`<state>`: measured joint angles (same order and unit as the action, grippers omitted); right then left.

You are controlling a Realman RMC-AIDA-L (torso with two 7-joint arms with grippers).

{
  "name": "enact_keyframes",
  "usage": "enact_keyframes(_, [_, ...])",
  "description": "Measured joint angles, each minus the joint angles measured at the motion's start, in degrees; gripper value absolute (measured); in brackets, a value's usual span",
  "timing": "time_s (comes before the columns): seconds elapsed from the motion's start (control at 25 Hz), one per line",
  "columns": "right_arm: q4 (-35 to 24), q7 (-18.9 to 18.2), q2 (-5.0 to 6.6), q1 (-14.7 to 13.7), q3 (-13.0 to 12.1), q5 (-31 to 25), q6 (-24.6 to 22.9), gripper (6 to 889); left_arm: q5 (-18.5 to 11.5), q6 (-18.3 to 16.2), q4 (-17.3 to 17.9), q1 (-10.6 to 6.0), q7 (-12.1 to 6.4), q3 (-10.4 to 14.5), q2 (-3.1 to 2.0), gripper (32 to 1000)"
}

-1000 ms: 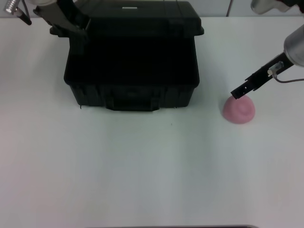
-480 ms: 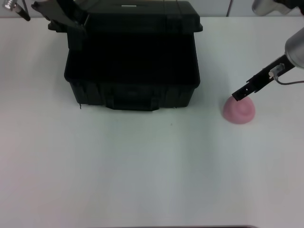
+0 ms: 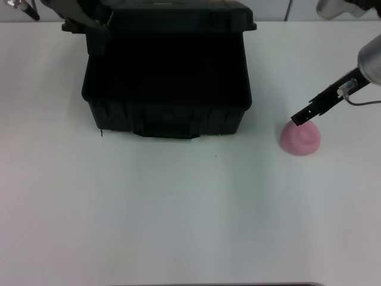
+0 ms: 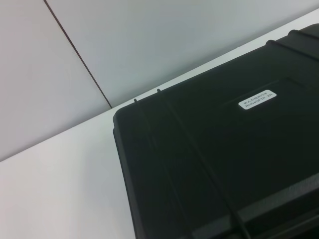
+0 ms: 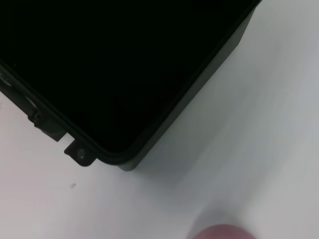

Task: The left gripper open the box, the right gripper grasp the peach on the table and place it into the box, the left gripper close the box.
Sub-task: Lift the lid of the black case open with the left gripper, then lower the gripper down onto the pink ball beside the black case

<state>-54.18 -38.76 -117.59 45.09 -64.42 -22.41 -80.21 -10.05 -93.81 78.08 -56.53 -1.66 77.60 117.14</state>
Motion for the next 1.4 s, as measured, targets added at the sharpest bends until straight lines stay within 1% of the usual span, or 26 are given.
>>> enact_keyframes(0.36, [-0.1,0.0,0.08,0.0,0.0,0.0,0.0,705,0.0,0.0,0.6,-0.29,0.0,0.0,0.01,499])
enact_keyframes(1.16, [-0.1,0.0,0.14,-0.2,0.0,0.0,0.0,696,-0.4,-0.2,0.7,-0.17,-0.03,0.0,0.02,501])
enact_keyframes(1.4, [0.2,0.0,0.29,-0.2,0.0,0.0,0.0,694,-0.5,-0.5,0.6,-0.07,-0.02,0.2,0.14,502])
